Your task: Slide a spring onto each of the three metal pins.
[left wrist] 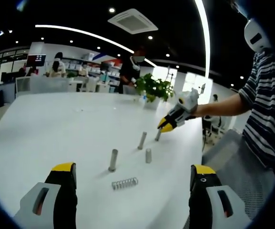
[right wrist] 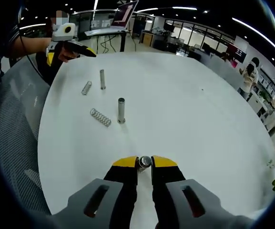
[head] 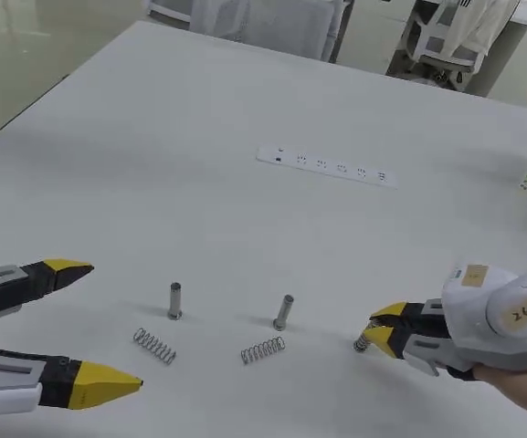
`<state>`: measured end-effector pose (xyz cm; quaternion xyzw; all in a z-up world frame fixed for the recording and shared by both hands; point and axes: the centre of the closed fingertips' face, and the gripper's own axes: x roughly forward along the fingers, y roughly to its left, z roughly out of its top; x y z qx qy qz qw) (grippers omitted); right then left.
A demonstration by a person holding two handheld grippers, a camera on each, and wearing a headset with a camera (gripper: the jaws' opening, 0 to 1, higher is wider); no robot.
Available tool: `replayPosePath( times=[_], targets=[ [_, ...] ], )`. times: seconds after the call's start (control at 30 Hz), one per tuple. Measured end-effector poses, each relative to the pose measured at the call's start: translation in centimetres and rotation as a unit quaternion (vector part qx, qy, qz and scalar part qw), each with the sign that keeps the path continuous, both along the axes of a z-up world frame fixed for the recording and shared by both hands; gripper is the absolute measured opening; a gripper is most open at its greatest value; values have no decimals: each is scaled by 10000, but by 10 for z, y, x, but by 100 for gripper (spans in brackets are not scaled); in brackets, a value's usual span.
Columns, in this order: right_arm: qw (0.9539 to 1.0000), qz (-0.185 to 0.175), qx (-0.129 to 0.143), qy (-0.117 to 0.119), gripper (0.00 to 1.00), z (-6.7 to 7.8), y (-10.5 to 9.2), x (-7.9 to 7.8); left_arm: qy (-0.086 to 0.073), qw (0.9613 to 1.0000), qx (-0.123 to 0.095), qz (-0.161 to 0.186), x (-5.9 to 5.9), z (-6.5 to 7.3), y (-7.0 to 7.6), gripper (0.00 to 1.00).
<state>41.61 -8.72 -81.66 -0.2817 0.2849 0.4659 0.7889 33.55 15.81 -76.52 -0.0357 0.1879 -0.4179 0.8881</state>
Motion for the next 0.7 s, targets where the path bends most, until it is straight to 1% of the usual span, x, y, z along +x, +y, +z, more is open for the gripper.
replayPosePath(
  times=[0.2,0.27,0.3,0.33,0.37,0.47,0.53,0.7],
  targets=[
    [9999,-54,39,82,8,2,-1,0,15,10000,-8,-26,0,-1,-2,96],
    [10000,-44,26,17,9,4,-2,0,27,10000,-20,-35,-1,-1,-2,96],
    [10000,-43,61,15,9,6,-1,0,26,10000,-37,-37,-1,0,-2,96],
    [9999,-64,104,75,9,7,-1,-1,19,10000,-38,-38,-1,0,-2,96],
    [9999,-83,122,82,9,7,-1,-1,9,10000,-40,-36,0,1,-2,96],
    [9999,-64,83,44,9,8,-2,-2,1,10000,-55,-17,1,2,-2,96],
    [9999,-69,116,68,9,9,-2,-3,-10,10000,-64,-16,1,3,-2,96],
    [9998,-75,164,8,11,15,-2,-5,-23,10000,-52,-31,1,4,-3,96]
  ],
)
